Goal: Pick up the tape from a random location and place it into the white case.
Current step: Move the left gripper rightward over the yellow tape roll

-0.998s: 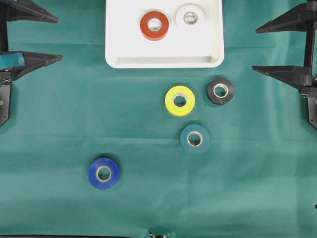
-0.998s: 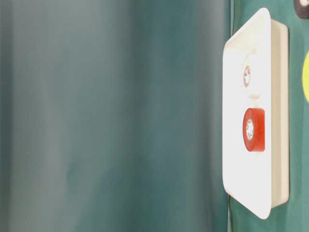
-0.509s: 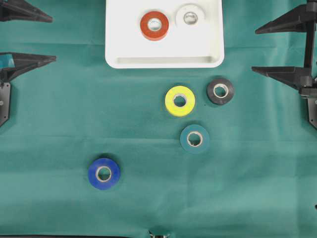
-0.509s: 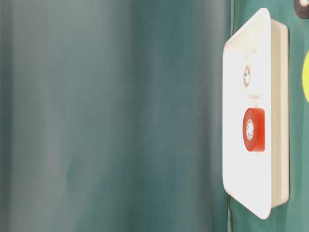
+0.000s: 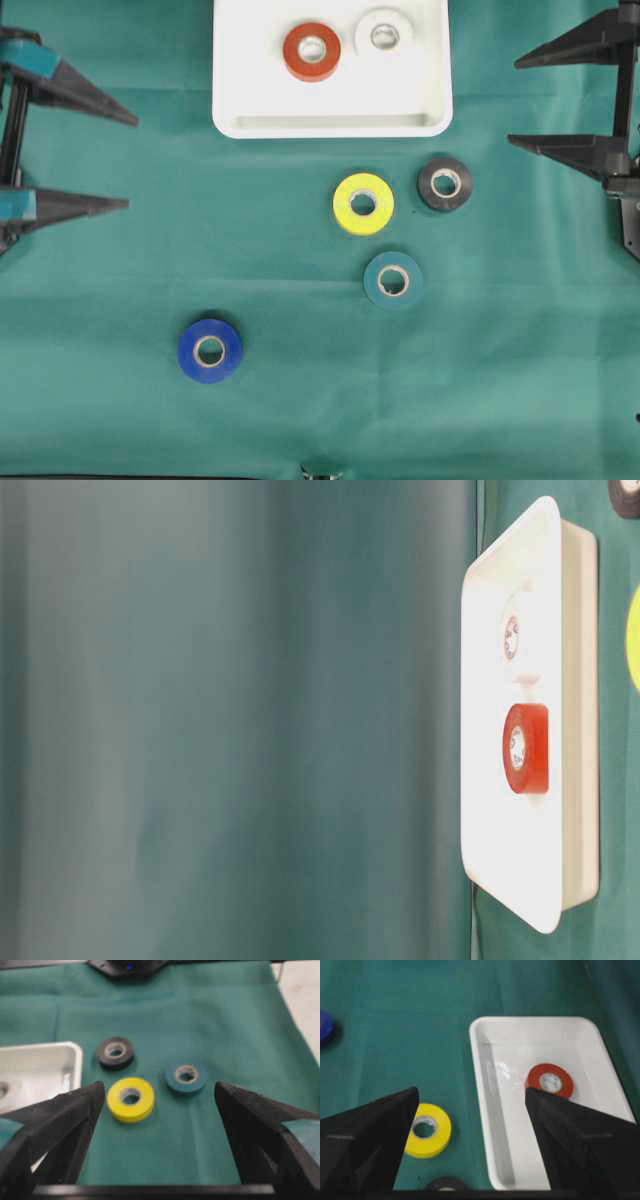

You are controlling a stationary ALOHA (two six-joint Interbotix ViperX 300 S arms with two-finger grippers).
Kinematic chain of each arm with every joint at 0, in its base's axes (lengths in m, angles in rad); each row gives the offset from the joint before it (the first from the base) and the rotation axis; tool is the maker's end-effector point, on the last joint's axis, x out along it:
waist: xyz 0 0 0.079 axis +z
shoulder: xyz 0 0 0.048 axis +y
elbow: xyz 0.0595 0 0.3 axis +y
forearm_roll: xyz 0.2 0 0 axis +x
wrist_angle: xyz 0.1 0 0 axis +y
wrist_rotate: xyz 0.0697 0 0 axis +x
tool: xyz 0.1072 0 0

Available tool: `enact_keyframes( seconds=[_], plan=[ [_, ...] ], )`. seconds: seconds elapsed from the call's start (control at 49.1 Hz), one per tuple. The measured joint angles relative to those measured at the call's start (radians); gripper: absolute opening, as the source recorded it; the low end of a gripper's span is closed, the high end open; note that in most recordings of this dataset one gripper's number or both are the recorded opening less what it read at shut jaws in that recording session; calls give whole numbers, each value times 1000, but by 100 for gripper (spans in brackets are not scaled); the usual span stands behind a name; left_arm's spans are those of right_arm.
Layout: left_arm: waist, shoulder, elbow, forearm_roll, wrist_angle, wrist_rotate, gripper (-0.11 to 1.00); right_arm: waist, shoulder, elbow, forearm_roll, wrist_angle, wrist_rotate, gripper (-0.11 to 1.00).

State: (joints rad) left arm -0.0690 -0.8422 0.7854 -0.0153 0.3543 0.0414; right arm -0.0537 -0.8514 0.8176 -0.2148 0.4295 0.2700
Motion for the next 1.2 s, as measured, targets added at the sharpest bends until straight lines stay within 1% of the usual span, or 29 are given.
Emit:
enact_keyframes(
  seconds=[0.305,0.448,0.55,0.794,0.957,1.202],
  plan=[
    [-3,40,-2,0,-44,0,98,0,5,0,-2,-2,0,86],
    [-3,100,-17,2,-94,5,98,0,5,0,-2,-2,0,86],
    [-3,161,-46,0,-127,6,98,-2,5,0,-2,-2,0,86],
    [-3,334,-152,2,-166,8,98,0,6,0,-3,-6,-3,86],
    [-5,454,-247,2,-167,9,98,0,8,0,-5,-8,-3,86],
    [-17,589,-394,2,-166,52,98,-2,8,2,-5,-8,-3,86]
  ],
)
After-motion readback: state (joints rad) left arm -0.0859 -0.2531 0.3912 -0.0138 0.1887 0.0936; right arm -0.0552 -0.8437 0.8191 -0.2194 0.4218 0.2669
